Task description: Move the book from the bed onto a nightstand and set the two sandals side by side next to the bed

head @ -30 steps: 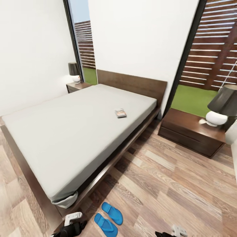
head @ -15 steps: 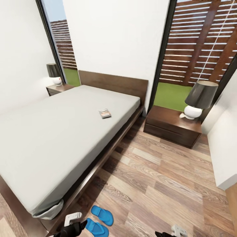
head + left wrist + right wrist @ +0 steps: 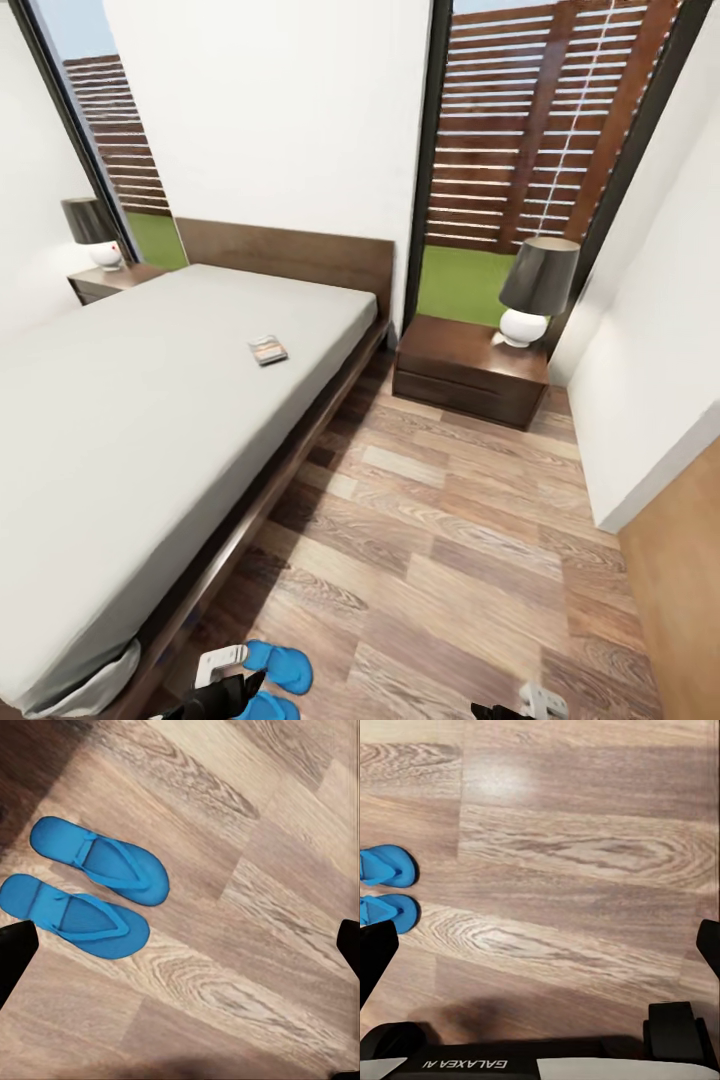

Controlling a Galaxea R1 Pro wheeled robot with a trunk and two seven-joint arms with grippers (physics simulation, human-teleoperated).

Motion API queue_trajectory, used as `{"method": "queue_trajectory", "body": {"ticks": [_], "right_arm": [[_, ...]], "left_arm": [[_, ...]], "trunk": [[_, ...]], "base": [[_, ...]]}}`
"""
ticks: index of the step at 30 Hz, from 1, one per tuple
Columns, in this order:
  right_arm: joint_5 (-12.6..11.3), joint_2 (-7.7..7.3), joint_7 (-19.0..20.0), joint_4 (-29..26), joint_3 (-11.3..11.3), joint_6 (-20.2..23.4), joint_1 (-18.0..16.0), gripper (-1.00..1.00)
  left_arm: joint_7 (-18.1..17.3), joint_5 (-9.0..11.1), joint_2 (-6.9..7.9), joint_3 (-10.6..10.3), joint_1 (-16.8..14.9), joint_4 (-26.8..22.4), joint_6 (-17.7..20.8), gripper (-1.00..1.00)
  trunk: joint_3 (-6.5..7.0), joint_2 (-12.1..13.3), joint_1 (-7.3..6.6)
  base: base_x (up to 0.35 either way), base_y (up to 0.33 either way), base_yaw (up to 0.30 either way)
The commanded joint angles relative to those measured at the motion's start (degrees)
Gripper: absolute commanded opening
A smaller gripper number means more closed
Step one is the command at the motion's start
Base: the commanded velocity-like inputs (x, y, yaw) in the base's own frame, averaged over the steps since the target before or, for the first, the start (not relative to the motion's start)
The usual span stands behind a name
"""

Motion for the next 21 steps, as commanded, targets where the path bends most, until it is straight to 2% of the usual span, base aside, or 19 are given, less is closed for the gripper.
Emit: {"method": "queue_trajectory", "body": {"ticks": [1,21], "right_arm": [[-0.30,0.01,0.27,0.05,-0.26,0.13,-0.04,1.00],[-0.30,0.03,0.27,0.05,-0.26,0.13,-0.04,1.00]], "left_arm": [[-0.32,0.29,0.02,0.14,-0.02,0.07,-0.07,1.00],[-0.32,0.27,-0.06,0.14,-0.02,0.07,-0.08,1.00]], "trunk": [[-0.04,-0.02,-0.01],[-0.04,-0.02,-0.01]], "base": [[0.000,-0.036,-0.300],[0.000,-0.035,-0.300]]}}
